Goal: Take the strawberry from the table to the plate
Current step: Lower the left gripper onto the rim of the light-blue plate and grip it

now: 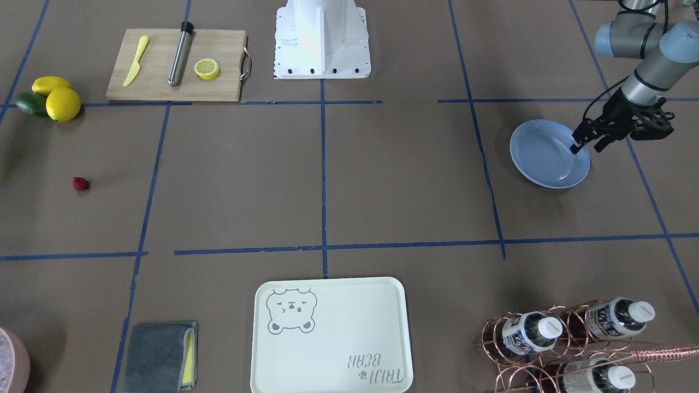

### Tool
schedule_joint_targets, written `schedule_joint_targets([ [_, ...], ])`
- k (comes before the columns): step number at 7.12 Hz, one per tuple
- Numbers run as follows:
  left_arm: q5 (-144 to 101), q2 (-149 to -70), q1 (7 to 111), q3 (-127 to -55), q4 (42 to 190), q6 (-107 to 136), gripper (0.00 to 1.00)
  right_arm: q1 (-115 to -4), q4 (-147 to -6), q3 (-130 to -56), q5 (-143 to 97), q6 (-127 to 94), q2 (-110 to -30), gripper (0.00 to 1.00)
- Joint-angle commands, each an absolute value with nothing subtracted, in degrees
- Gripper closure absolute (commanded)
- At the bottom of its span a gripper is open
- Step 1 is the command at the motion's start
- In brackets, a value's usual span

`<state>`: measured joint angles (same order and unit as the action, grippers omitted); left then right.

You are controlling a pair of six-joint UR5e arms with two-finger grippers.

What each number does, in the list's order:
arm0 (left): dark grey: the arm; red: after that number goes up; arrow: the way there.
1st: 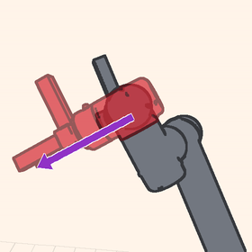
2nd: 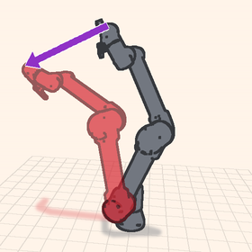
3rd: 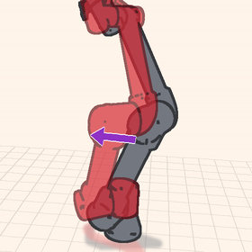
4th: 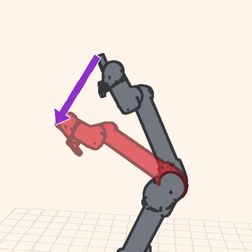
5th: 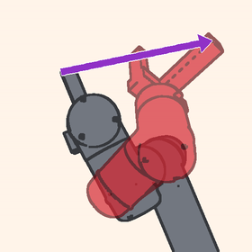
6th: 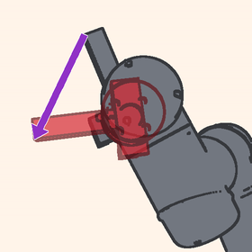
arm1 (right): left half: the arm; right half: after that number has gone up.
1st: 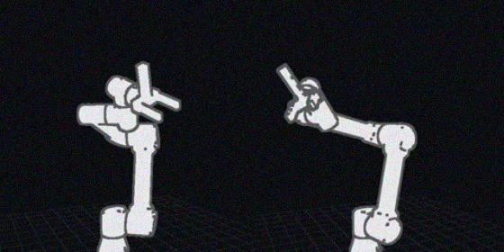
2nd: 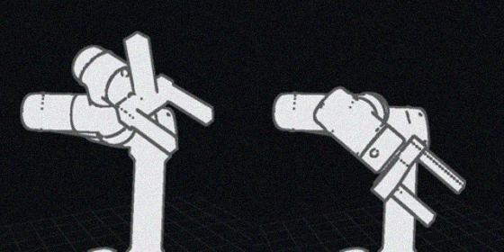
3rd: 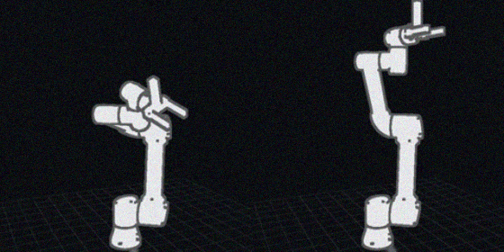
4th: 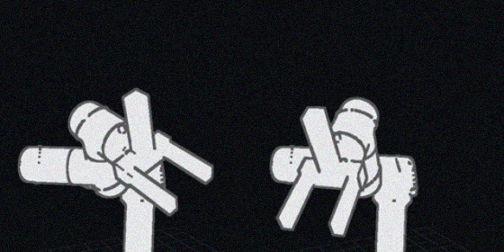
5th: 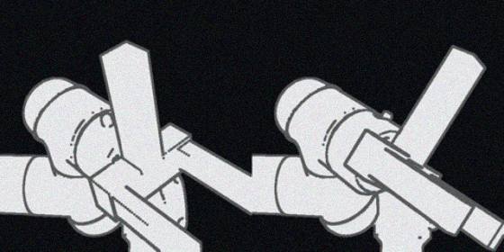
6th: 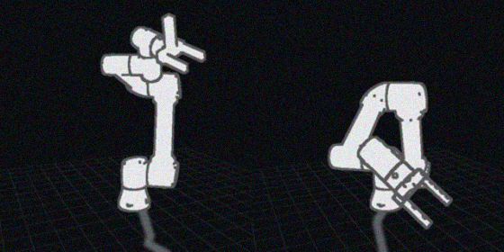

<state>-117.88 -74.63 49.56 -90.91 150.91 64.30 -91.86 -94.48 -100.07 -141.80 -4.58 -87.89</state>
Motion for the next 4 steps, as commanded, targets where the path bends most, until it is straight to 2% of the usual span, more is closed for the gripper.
schedule_joint_targets([
  [1, -117.86, -74.71, 49.48, -90.70, 150.91, 64.07, 0.76, -91.85, -94.48, -100.20, -141.86, -4.66, -87.89, 0.00],
  [2, -117.86, -74.71, 49.40, -90.70, 150.91, 63.99, 0.99, -91.93, -94.48, -100.20, -141.86, -4.66, -87.89, 0.00],
  [4, -118.38, -74.45, 49.57, -91.05, 151.08, 63.90, 1.00, -91.93, -94.48, -100.37, -141.94, -4.66, -87.80, 0.00],
])
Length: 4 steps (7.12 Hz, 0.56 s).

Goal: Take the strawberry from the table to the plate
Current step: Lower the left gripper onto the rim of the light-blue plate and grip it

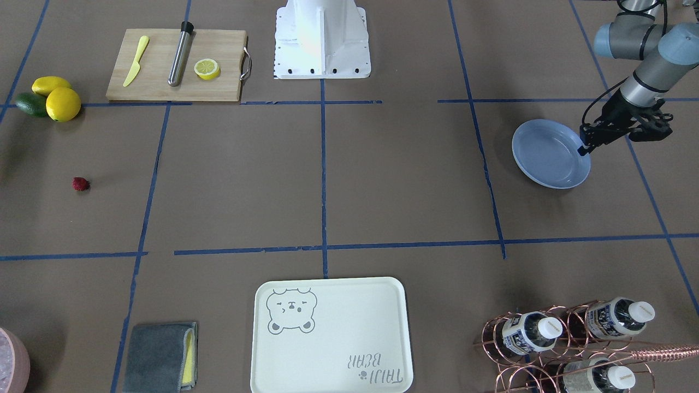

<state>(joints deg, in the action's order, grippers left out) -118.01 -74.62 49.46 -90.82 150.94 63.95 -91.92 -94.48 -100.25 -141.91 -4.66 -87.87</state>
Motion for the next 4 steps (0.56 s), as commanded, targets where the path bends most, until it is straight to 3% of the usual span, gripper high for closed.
schedule_joint_targets([
  [1, -120.82, -73.75, 50.18, -93.93, 150.91, 63.72, 1.00, -91.85, -94.48, -100.81, -141.94, -4.66, -87.80, 0.00],
  [4, -136.66, -76.44, 61.77, -100.42, 144.45, 63.81, 1.00, -91.24, -94.48, -100.90, -141.77, -4.66, -87.80, 0.00],
])
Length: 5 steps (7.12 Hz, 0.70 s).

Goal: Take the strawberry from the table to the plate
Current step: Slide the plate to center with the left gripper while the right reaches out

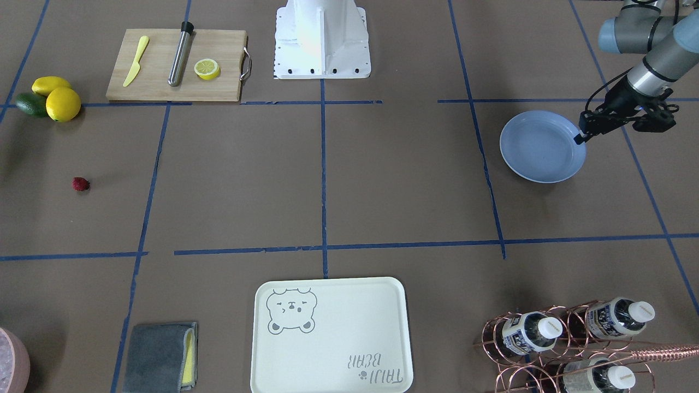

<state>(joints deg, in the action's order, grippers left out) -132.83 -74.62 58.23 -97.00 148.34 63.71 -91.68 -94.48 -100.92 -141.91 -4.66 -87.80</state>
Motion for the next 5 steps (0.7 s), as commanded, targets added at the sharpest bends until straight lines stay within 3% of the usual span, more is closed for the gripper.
schedule_joint_targets([
  [1, -136.58, -82.03, 62.31, -104.90, 133.27, 64.24, 1.00, -89.93, -94.40, -100.90, -141.59, -6.66, -87.80, 0.00],
  [3, -126.03, -98.96, 61.63, -107.22, 115.31, 71.13, 1.00, -87.46, -94.31, -101.86, -141.24, -9.58, -87.80, 0.00],
  [5, -119.31, -110.43, 49.02, -108.02, 108.90, 89.46, 1.00, -83.08, -90.91, -103.70, -140.28, -14.46, -88.15, 0.00],
])
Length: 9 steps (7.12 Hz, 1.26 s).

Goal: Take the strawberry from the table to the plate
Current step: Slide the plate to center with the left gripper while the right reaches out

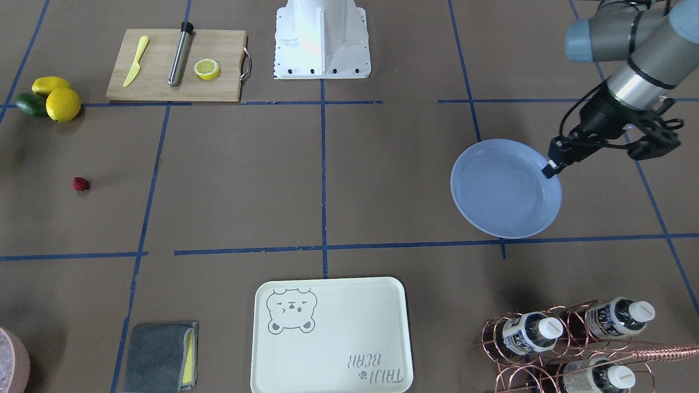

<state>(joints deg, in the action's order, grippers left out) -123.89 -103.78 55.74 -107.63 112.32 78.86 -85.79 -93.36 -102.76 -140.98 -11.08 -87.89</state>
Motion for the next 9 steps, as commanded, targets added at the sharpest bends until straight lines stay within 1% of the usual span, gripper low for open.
schedule_joint_targets([
  [1, -115.53, -114.39, 43.13, -107.84, 107.94, 96.17, 1.00, -79.23, -83.66, -103.62, -137.40, -23.03, -89.02, 0.00],
  [2, -112.18, -117.91, 38.89, -107.06, 105.75, 99.72, 1.00, -75.01, -75.93, -103.62, -134.50, -29.81, -91.03, 0.00],
  [3, -105.80, -118.64, 33.28, -106.35, 105.65, 101.58, 1.00, -70.97, -70.80, -103.54, -132.21, -35.97, -92.01, 0.00],
  [4, -101.64, -119.78, 30.09, -103.82, 105.82, 101.78, 1.00, -68.58, -68.14, -103.62, -131.75, -39.69, -92.46, 0.00],
  [6, -100.37, -120.85, 26.65, -99.33, 106.43, 101.78, 1.00, -66.72, -66.80, -103.62, -131.49, -40.25, -93.25, 0.00],
  [8, -100.37, -121.02, 24.09, -97.48, 109.32, 101.60, 1.00, -65.92, -66.88, -103.62, -131.31, -40.25, -93.25, 0.00],
  [9, -100.37, -120.94, 24.08, -97.47, 109.34, 101.51, 0.85, -65.74, -66.88, -103.62, -131.31, -40.25, -93.25, 0.00],
])
